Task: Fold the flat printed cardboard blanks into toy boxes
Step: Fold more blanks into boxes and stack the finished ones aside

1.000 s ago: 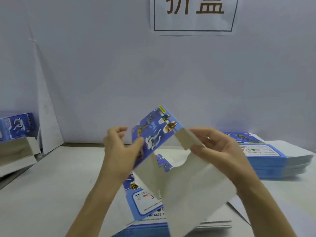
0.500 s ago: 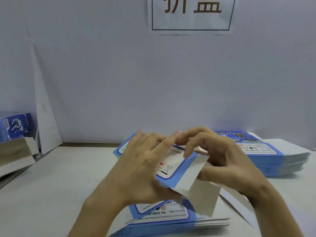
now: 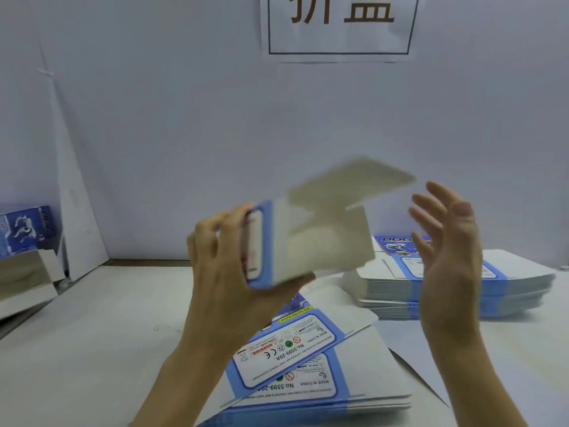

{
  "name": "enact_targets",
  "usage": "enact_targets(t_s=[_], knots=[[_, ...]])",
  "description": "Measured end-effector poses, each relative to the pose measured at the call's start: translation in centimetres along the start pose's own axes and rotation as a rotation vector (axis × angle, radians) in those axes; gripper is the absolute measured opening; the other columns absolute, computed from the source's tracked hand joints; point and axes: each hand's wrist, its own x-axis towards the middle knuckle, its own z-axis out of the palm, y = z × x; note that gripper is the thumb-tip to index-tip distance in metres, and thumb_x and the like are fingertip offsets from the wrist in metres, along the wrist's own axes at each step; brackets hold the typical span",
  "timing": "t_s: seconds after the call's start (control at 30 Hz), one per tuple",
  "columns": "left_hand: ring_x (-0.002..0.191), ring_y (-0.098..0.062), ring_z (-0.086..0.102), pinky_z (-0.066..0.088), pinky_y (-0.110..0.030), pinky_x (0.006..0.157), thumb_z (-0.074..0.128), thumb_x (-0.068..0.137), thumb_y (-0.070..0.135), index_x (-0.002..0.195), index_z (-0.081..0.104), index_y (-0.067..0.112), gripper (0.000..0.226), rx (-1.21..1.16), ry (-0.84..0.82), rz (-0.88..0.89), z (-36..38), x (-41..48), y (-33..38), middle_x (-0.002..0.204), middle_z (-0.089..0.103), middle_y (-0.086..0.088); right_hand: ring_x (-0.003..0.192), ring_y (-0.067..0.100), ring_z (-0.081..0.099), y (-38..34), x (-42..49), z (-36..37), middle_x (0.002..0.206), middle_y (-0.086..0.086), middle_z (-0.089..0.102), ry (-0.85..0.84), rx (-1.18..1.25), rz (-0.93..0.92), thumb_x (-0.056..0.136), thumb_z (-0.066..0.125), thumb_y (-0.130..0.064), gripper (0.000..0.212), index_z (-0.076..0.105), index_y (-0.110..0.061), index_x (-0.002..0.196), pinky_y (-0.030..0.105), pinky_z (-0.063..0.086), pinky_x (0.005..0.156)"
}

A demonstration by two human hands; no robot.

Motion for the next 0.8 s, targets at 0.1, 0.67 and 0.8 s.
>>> enact_targets(t_s=[0.1,0.67,0.8], knots=[[0.102,-0.002,0.060,0.050,-0.009,0.072,0.076,0.051,0.067,0.109,0.054,0.050,0.065,-0.466,-0.130,-0.307,0.3,-0.1,0.6,0.111,0.060,0.011,0.092,0.003,0.067,0.4,-0.7,0.8,0.101,-0.010,0.070,-0.209,0.081,0.157,0.090,0.039,-0.057,0.043,0.057,-0.026,0.115,0.025,0.054,0.078],[0.091,-0.004,0.069,0.056,-0.019,0.065,0.090,0.050,0.039,0.128,0.045,0.029,0.090,-0.586,-0.621,-0.648,0.0,-0.2,-5.8,0.099,0.072,0.014,0.070,0.013,0.070,5.1,-1.2,1.6,0.072,0.000,0.071,-0.305,0.166,0.642,0.095,0.052,-0.032,0.021,0.065,-0.015,0.094,0.032,0.053,0.062],[0.092,-0.005,0.068,0.056,-0.017,0.063,0.081,0.048,0.047,0.130,0.044,0.031,0.091,-0.536,-0.620,-0.672,0.4,-0.5,-6.5,0.105,0.068,0.012,0.086,0.013,0.066,6.4,-2.0,2.2,0.091,0.001,0.071,-0.312,0.184,0.651,0.095,0.054,-0.027,0.024,0.058,-0.024,0.118,0.037,0.052,0.075]])
